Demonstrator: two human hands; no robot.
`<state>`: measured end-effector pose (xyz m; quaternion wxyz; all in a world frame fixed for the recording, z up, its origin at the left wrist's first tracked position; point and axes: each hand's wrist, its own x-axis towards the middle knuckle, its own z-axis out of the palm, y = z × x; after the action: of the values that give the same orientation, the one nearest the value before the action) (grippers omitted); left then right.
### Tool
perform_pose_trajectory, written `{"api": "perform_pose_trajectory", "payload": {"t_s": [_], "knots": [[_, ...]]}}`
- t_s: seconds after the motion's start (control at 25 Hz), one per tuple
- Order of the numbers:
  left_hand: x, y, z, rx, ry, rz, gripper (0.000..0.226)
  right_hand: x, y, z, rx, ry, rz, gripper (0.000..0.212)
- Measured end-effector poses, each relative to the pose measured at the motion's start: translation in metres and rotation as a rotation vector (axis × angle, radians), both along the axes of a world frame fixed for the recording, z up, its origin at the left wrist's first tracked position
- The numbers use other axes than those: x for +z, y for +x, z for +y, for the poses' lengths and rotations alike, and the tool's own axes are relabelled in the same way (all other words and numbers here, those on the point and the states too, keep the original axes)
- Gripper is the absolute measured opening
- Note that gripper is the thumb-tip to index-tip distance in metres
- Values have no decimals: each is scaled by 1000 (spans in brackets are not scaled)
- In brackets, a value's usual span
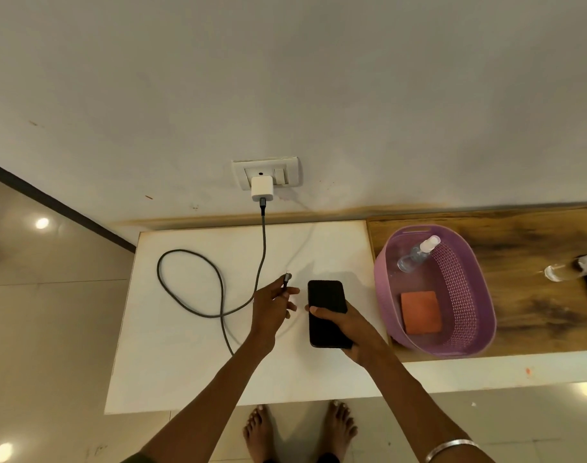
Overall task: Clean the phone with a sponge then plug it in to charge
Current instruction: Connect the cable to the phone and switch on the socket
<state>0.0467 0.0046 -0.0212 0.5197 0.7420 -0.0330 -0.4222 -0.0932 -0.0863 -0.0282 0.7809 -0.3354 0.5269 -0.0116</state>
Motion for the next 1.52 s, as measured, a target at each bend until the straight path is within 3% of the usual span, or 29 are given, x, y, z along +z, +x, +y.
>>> {"api": "perform_pose_trajectory", "payload": {"t_s": [0.12, 0.28, 0.44, 0.56, 0.8, 1.52], "knots": [[11, -6, 2, 40, -13, -31, 19, 14, -2, -9, -115, 151, -168, 62], [32, -14, 14, 27, -24, 40, 14, 35, 4, -20, -262, 281, -311, 52], [54, -25, 30, 10, -44, 97, 11, 51, 20, -29, -429, 388, -431, 63], [67, -29, 33, 20, -77, 133, 8, 61, 32, -31, -465, 441, -430, 72], [93, -25, 29, 23, -144, 130, 10, 77, 58, -27, -592, 451, -416, 59], [108, -26, 21, 20, -221, 146, 24, 90, 83, -22, -599, 480, -403, 56]]}}
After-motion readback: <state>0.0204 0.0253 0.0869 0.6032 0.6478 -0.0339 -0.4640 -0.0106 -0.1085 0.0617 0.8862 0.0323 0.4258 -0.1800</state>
